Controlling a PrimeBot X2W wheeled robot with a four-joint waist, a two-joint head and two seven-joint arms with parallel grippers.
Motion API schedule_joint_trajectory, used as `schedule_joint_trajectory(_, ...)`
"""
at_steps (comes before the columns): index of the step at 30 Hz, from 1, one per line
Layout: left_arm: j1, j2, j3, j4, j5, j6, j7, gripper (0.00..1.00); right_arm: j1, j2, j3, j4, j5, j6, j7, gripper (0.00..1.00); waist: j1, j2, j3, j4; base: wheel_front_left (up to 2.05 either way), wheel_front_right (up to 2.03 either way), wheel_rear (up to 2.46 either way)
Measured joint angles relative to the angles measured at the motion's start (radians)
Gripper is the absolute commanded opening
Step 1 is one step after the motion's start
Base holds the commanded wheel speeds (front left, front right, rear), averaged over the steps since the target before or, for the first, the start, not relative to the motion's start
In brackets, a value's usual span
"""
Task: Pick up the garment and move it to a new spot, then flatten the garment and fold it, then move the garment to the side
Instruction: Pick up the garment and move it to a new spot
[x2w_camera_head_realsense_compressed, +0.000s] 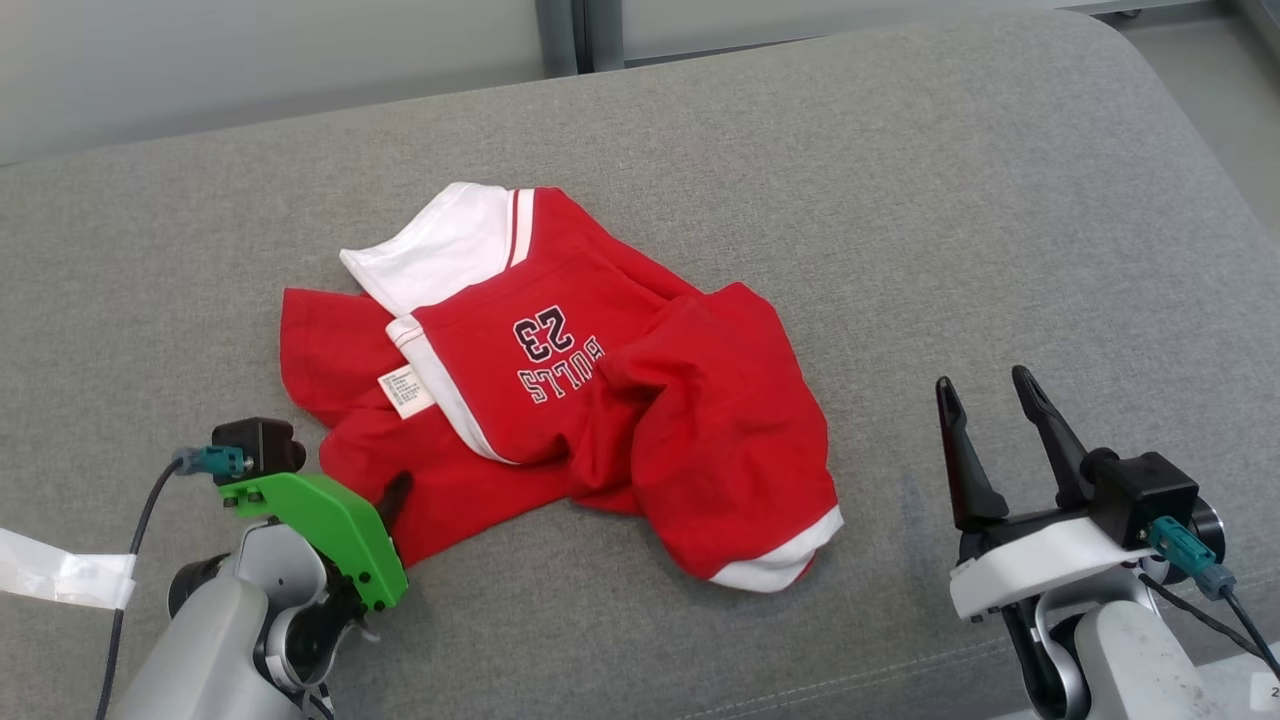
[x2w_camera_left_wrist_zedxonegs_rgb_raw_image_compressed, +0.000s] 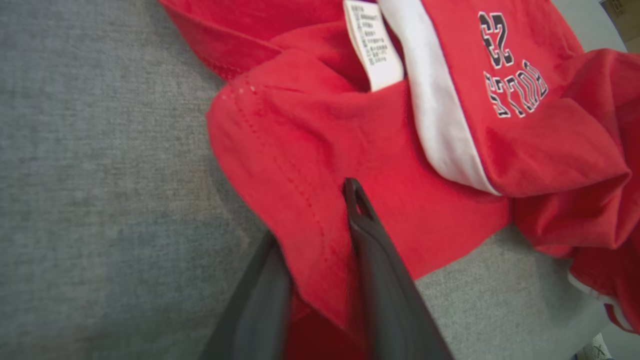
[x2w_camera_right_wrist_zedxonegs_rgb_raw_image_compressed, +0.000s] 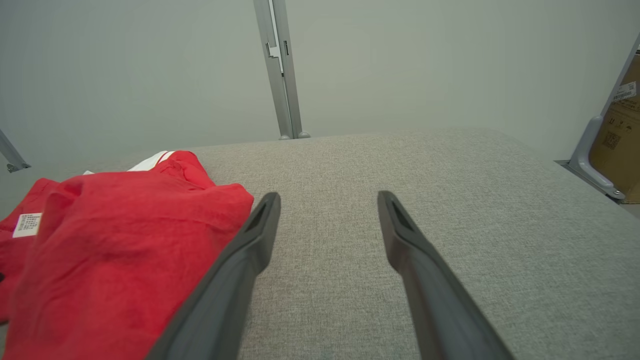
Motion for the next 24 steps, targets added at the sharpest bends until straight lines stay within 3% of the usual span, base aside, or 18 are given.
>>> schedule_joint_trajectory(4,-0.026,0.013,0.015,-0.01,0.001,-0.001,0.002,0.0,-0.002,0.0,-0.001,-0.004,0.001,-0.001,0.0,1.0,0.0,0.0,0.008,-0.002,0.0,0.0,0.0)
schedule_joint_trajectory(6,-0.061,0.046,0.024,-0.032,0.01,-0.004,0.002,0.0,-0.003,0.0,-0.007,-0.011,0.001,-0.003,0.0,1.0,0.0,0.0,0.013,-0.001,0.0,0.0,0.0)
schedule_joint_trajectory(14,-0.256,0.279,0.128,-0.138,0.087,0.009,0.026,0.0,-0.003,0.0,-0.024,-0.016,0.001,-0.004,0.0,1.0,0.0,0.0,0.026,0.018,0.0,0.0,0.0)
schedule_joint_trajectory(24,-0.357,0.499,0.257,-0.087,0.113,0.046,0.088,0.0,-0.044,0.001,0.021,-0.021,0.018,-0.003,0.0,1.0,0.0,0.0,0.058,0.014,0.0,0.0,0.0)
